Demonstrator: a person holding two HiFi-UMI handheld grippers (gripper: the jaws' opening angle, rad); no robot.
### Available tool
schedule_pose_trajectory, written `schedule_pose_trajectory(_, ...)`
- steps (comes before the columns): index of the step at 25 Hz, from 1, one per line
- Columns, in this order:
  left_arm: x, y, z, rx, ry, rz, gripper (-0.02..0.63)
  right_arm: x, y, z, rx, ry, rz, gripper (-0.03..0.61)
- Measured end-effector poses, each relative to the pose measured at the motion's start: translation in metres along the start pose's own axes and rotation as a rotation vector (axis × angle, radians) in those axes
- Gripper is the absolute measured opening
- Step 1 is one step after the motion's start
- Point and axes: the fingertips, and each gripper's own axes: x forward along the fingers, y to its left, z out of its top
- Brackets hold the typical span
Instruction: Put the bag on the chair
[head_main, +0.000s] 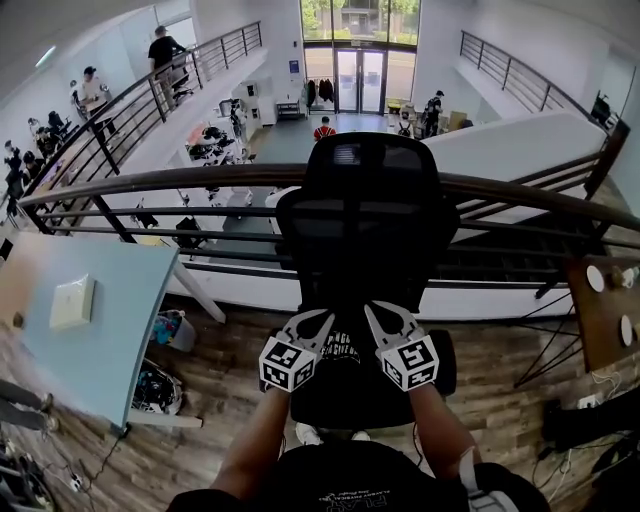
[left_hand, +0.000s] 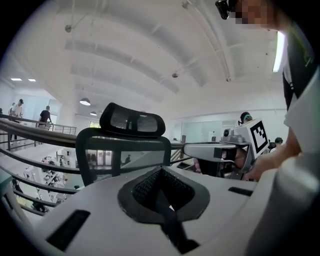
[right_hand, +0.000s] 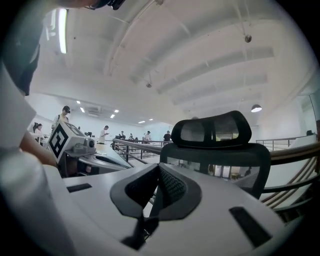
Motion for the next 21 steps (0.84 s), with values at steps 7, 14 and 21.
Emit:
schedule_pose_trajectory(7,-0.011,0.004,0.017,0.025,-0.031,0.001,0.012,0.002,0.012,0.016,-0.006,-0.052,-0.001,0.018)
schedule_pose_trajectory(14,-0.011,-0.009,0.015,0.035,-0.032,-0.017,0.011,-0.007,0.012,0.011,0.035,-0.06,0.007,0.018)
schedule_pose_trajectory(21,-0.017,-0.005,0.015,0.018,-0.027,0.003,0.012,-0.007,0.013,0.011,0.034,-0.048,-0.006,0.018)
